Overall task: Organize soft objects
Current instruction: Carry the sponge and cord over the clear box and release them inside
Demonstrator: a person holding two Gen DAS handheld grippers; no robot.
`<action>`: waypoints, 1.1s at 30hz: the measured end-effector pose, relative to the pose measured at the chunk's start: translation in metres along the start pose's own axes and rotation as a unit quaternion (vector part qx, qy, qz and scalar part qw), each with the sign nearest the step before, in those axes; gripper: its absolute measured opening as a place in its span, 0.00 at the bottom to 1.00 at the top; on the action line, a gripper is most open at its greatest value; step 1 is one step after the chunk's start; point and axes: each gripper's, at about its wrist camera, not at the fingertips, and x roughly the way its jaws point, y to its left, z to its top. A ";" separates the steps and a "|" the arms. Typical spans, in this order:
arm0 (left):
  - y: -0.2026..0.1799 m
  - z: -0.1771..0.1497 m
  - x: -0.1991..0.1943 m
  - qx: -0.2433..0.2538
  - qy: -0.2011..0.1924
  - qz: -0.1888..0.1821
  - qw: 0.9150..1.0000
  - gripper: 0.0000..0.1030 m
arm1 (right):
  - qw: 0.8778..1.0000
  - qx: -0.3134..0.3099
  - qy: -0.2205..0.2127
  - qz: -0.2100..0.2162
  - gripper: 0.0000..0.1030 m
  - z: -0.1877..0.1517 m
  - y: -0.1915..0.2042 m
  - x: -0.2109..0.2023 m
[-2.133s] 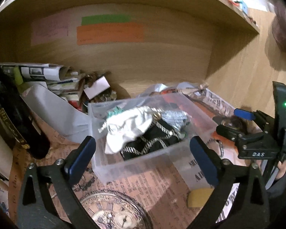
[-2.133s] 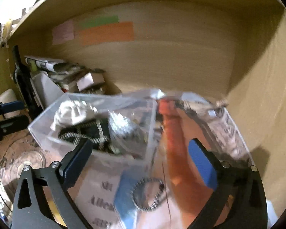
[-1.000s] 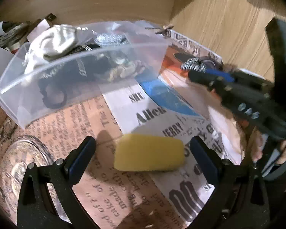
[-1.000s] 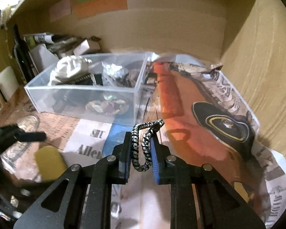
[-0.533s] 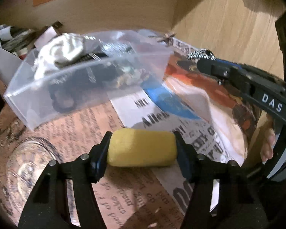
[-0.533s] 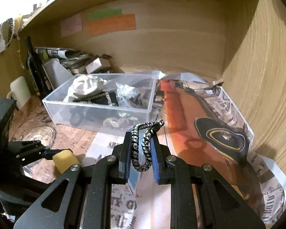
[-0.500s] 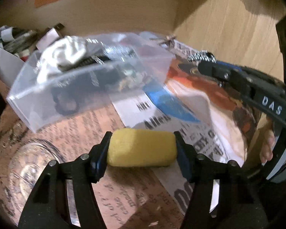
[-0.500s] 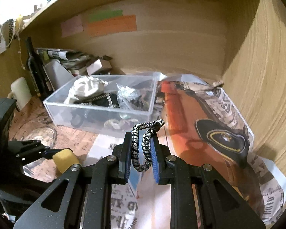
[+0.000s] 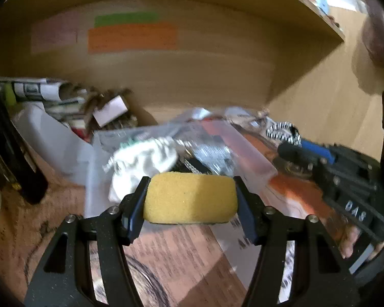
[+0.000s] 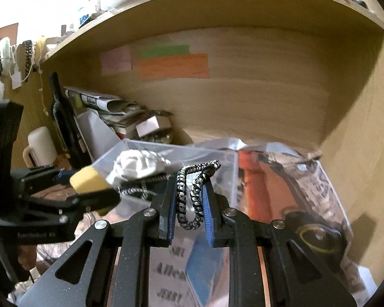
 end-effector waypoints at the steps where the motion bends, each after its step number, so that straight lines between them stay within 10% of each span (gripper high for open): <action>1: 0.003 0.005 0.002 -0.002 -0.003 0.007 1.000 0.60 | 1.000 -0.003 0.000 0.002 0.16 0.002 0.001 0.005; 19: 0.040 0.010 0.080 -0.028 0.057 0.033 0.997 0.61 | 0.996 -0.019 0.088 0.013 0.20 -0.007 0.003 0.084; 33: 0.047 0.007 0.061 -0.032 0.055 0.022 0.998 0.74 | 0.997 -0.023 0.079 -0.011 0.61 -0.007 -0.001 0.067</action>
